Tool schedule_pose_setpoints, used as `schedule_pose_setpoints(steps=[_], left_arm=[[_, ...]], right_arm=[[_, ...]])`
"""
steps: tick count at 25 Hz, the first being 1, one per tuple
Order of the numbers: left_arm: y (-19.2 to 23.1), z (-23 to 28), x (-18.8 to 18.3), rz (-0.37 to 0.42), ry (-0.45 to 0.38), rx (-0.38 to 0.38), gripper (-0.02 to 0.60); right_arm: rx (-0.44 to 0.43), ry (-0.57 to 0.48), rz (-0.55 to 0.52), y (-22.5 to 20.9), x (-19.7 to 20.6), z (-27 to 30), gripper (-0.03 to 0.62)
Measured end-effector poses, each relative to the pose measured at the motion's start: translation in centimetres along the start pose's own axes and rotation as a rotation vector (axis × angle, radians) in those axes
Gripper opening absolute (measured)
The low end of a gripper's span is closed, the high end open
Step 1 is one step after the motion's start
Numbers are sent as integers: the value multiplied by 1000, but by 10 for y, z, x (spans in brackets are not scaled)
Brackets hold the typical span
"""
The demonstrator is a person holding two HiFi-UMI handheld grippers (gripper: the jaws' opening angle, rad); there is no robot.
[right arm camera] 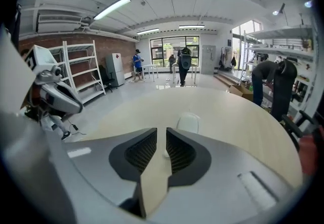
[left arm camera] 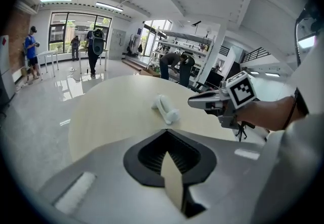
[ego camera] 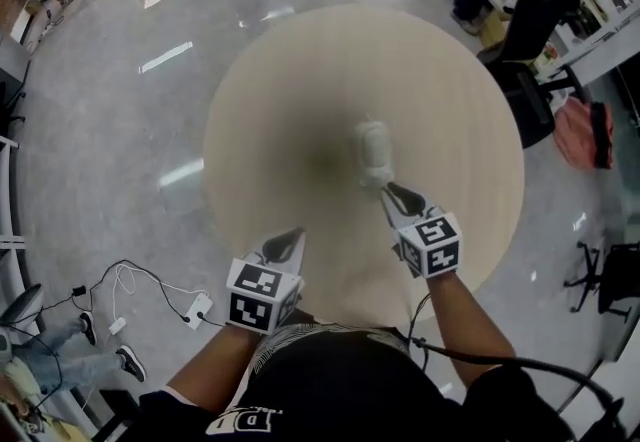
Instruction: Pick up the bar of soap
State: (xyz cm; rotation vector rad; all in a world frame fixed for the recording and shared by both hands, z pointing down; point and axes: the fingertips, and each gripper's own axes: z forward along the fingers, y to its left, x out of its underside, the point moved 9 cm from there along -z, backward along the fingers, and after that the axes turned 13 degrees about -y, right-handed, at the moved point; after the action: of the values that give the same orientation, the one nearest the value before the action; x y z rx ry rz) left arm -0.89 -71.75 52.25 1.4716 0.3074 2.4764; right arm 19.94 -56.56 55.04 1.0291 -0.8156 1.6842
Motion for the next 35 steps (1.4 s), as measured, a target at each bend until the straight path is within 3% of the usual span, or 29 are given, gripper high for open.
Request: schedule_pose_setpoints(steps=[7, 16, 21, 35], left_arm=[[17, 27, 7, -30, 17, -3, 8], [36, 4, 4, -60, 43, -21, 8], [37, 16, 12, -75, 55, -27, 8], [37, 11, 17, -81, 69, -31, 8]], right_arm=[[144, 64, -12, -61, 16, 65, 151], [201, 131, 52, -62, 14, 108, 271], [226, 149, 49, -74, 25, 122, 298], [251, 141, 44, -69, 29, 135, 295]])
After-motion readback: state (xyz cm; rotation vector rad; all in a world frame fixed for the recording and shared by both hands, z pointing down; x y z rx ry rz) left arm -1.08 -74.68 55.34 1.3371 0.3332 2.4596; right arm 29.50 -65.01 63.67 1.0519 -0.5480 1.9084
